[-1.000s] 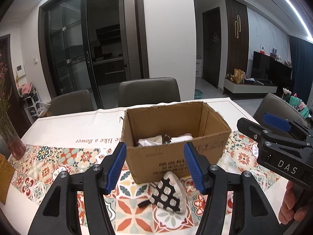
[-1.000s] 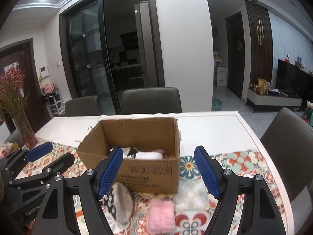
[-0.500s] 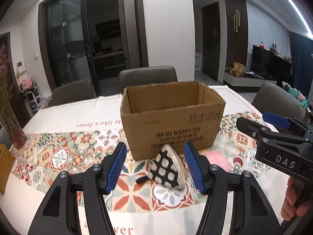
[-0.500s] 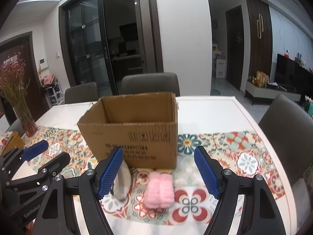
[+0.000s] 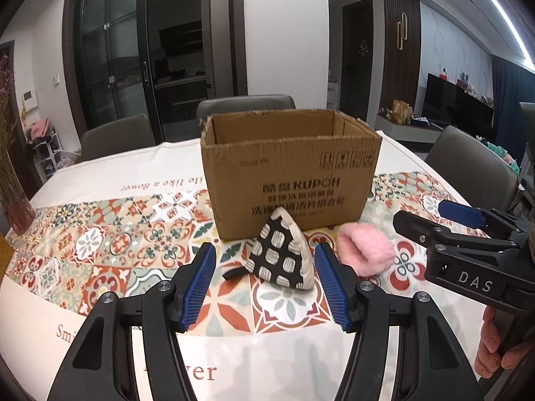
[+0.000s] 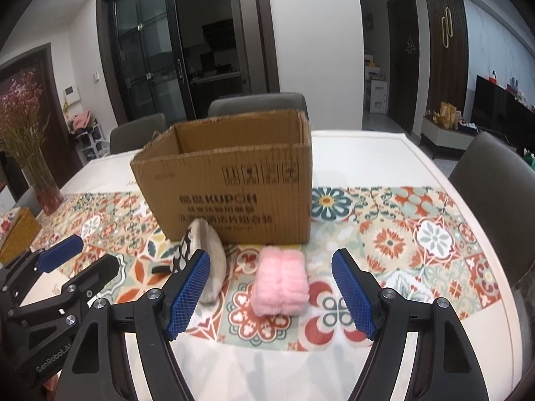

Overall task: Organize soft objects
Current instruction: 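Move both tools back toward the dotted pouch and pink puff, then grasp the black dotted pouch with the left tool while the right tool grasps the pink puff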

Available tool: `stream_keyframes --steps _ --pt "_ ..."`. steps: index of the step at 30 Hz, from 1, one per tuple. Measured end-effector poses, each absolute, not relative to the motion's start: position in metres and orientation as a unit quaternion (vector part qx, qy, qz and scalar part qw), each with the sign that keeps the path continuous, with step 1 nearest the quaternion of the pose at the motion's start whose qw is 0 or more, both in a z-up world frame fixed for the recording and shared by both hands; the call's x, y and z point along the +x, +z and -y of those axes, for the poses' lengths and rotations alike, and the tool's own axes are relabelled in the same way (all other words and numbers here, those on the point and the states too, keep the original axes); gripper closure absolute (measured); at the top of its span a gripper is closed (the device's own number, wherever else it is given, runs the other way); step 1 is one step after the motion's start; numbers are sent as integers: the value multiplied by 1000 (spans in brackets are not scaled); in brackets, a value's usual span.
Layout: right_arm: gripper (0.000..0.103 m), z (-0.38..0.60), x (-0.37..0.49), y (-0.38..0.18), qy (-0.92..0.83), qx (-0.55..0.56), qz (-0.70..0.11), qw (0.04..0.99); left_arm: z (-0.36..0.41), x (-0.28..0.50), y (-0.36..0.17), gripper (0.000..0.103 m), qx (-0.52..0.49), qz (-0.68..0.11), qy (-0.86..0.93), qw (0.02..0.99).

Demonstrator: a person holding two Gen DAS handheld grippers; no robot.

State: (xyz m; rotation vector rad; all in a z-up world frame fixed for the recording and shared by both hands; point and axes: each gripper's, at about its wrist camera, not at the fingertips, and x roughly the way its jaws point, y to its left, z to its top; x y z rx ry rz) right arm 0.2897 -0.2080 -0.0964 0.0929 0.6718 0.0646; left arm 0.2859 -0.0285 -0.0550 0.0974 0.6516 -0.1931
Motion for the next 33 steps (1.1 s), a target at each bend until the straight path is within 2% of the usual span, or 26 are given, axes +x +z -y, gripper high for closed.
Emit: stream_keyframes --steps 11,33 --pt "27 206 287 -128 16 65 -355 933 23 282 -84 40 58 -330 -117 935" --pt "27 201 308 -156 0 76 -382 921 19 312 -105 40 67 -323 -132 935"
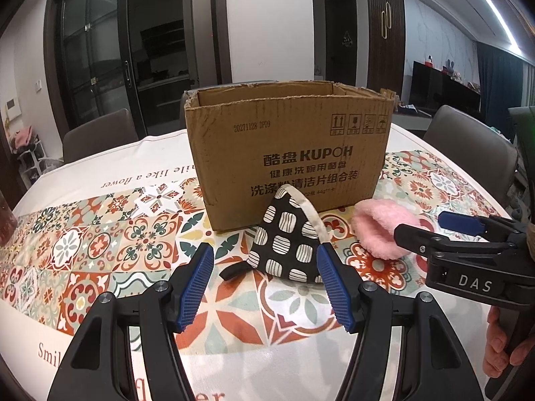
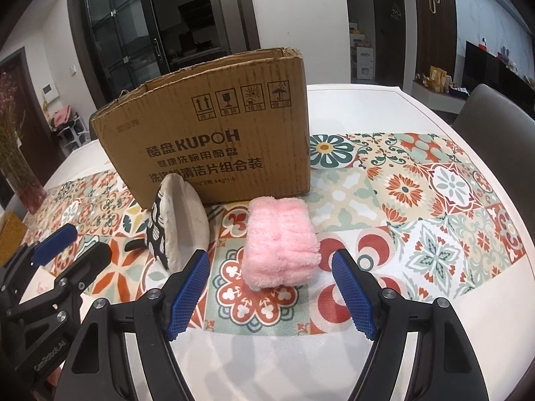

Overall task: Organize soft objects
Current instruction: 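Grasp the black dotted pouch with the left tool while the right tool grasps the pink puff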

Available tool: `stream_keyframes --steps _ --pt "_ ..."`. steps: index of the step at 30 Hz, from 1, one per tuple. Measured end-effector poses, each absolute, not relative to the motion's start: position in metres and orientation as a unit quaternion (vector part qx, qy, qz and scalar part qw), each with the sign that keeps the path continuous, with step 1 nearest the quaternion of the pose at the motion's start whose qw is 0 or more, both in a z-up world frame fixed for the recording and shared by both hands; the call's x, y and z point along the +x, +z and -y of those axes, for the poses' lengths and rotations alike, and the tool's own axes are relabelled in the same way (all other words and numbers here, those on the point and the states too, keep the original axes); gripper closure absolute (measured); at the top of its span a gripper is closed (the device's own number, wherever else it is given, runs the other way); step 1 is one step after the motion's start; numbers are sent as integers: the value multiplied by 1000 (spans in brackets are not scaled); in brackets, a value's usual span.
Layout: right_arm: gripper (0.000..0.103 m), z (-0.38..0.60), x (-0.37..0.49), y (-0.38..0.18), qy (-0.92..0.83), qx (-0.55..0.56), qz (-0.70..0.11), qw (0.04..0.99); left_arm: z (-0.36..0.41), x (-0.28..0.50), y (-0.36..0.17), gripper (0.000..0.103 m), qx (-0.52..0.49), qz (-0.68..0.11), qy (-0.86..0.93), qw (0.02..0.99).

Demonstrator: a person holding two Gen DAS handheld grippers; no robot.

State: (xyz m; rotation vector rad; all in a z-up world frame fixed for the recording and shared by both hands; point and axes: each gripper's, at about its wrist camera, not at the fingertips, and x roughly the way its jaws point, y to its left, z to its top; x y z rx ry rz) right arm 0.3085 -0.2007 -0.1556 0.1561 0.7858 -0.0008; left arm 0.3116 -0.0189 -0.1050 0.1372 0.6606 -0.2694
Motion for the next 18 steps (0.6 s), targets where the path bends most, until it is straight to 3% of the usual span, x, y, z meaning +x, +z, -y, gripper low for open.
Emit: stream_keyframes --steps 18 --pt "27 192 338 -172 -17 56 -404 913 18 350 -120 40 75 -331 -189 922"
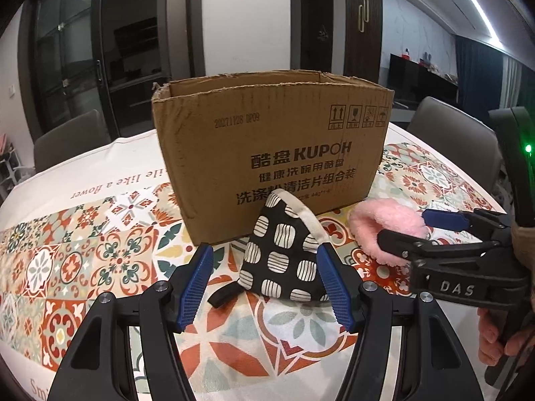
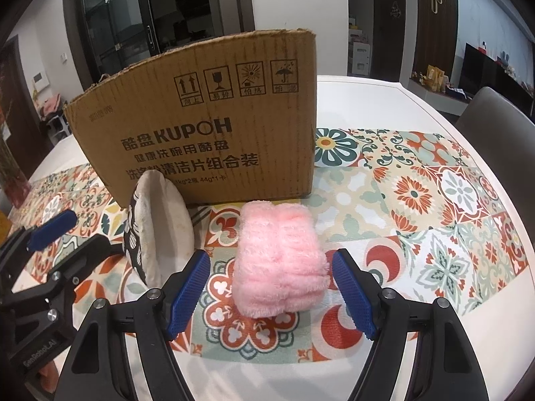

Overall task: Organize soft objects
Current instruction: 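Grasp the black dotted pouch with the left tool while the right tool grasps the pink puff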

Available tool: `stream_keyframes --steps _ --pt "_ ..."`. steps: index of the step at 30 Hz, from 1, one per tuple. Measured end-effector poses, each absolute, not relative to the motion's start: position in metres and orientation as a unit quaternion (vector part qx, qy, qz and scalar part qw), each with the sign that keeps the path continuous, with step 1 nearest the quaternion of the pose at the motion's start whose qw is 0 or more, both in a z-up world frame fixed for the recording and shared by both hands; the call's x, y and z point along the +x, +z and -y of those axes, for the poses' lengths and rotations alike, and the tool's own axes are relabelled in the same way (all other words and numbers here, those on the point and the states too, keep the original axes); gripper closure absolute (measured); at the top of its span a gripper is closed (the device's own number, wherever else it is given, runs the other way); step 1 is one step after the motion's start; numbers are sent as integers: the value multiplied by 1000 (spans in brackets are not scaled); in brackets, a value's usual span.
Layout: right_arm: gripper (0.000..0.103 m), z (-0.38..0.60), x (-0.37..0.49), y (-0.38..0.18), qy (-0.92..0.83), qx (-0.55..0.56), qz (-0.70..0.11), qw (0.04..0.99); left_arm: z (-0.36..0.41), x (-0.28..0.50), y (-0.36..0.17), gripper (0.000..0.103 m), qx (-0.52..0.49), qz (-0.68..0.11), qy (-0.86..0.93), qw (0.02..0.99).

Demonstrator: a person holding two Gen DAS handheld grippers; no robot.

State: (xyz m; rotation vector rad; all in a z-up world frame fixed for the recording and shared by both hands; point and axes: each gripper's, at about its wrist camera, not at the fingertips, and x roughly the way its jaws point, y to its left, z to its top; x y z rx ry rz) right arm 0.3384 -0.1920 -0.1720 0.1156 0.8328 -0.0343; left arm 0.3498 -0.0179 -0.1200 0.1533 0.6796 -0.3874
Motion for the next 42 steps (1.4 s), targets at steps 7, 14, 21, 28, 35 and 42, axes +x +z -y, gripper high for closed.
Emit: stream_keyframes --steps 7,14,21,28,35,42 --pt "27 198 341 -178 -19 59 -408 911 27 353 -115 37 71 -335 -189 920" --pt "27 209 346 -185 -5 76 -414 907 41 359 -116 36 50 -352 -182 917" --pt "27 214 347 -191 5 85 -416 905 53 363 -119 36 28 -374 -132 918" --pt "27 220 346 -193 10 85 -406 910 65 366 -126 36 29 -384 -81 919" --pt "30 221 342 -192 11 67 -396 916 72 370 -134 53 29 -395 -46 917" --pt "57 229 338 -190 14 89 -393 915 69 372 -147 86 21 -419 -39 907"
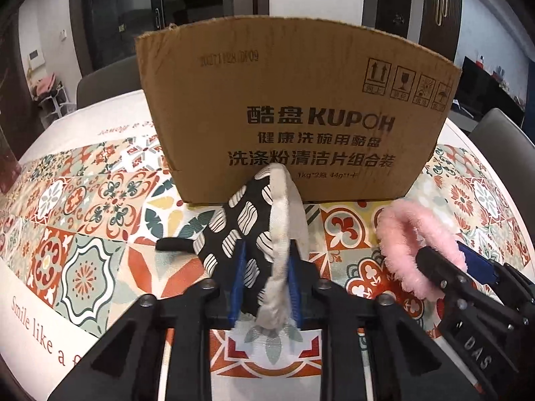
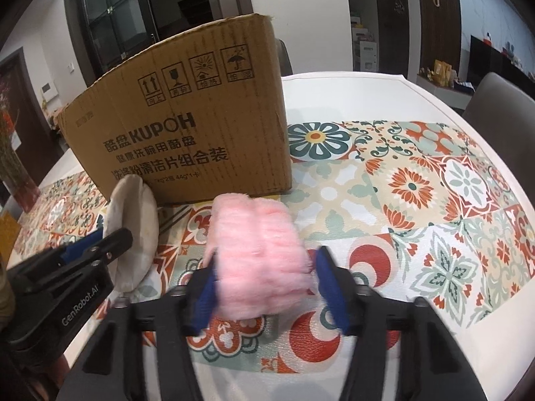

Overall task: Organize soft objects
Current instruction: 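Grasp the black dotted pouch with the left tool while the right tool grasps the pink puff, then carry the dotted pouch with the left tool while the right tool carries the pink puff to the box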

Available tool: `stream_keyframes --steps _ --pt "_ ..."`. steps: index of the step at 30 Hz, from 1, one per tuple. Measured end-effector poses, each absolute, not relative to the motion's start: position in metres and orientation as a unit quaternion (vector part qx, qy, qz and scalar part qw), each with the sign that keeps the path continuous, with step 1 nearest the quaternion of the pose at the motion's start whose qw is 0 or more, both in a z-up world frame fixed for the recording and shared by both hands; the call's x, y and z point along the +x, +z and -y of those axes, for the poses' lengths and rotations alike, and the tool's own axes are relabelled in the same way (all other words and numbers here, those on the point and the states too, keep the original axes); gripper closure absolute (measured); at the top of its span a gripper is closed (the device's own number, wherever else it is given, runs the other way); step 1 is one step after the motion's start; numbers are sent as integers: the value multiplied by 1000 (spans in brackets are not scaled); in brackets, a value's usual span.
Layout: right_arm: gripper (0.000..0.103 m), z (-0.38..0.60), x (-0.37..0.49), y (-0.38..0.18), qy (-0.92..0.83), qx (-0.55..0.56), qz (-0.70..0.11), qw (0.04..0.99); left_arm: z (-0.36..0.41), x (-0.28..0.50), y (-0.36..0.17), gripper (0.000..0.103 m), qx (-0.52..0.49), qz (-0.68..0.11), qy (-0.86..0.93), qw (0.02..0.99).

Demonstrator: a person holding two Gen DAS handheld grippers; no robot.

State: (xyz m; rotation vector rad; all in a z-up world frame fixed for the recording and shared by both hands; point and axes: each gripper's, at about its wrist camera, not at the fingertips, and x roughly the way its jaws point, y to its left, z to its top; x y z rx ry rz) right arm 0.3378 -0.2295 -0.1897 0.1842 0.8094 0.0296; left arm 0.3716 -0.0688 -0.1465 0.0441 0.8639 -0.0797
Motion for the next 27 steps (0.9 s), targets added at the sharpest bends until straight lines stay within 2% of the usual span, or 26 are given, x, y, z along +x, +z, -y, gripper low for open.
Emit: stream_keyframes --steps 6,27 --pt "66 227 334 -181 10 85 -384 919 61 361 -140 90 16 -403 -44 914" --pt "67 217 305 -126 24 73 -334 940 40 315 -76 91 -6 -343 -59 937"
